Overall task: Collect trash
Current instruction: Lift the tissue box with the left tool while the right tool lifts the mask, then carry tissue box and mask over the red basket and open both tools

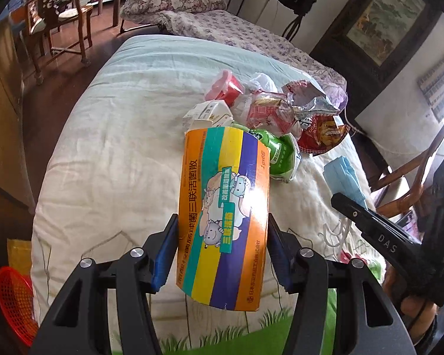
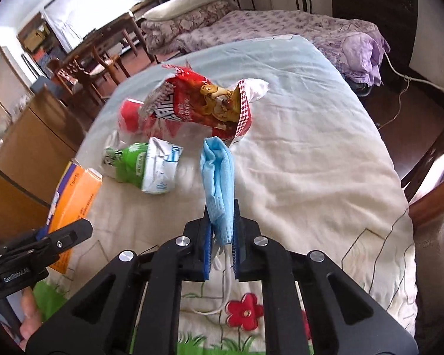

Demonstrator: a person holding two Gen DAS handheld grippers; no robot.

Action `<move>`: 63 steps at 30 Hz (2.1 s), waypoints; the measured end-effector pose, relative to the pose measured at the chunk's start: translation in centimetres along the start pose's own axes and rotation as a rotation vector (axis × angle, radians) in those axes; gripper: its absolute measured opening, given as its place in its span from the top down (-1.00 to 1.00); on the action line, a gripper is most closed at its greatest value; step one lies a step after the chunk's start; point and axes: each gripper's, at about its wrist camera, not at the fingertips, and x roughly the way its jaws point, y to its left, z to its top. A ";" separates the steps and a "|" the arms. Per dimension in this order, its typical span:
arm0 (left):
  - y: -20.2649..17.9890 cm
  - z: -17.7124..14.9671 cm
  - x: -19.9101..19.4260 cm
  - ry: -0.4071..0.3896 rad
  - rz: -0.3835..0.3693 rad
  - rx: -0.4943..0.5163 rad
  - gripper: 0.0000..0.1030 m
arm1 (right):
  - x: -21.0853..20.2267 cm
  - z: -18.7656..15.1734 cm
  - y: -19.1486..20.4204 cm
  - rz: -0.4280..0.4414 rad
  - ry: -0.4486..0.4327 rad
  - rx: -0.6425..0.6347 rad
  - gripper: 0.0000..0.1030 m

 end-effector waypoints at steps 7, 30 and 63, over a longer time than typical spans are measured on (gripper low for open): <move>1.7 -2.4 -3.9 -0.052 0.005 -0.043 -0.09 | -2.7 -1.6 2.1 0.096 -0.031 -0.029 0.77; 16.7 -9.8 -17.2 -0.248 0.211 -0.327 -0.09 | -8.2 -7.4 25.5 0.376 0.062 -0.588 0.77; 40.2 -21.8 -15.9 -0.027 0.382 -0.827 -0.12 | 7.1 -20.7 47.3 0.464 0.608 -0.788 0.76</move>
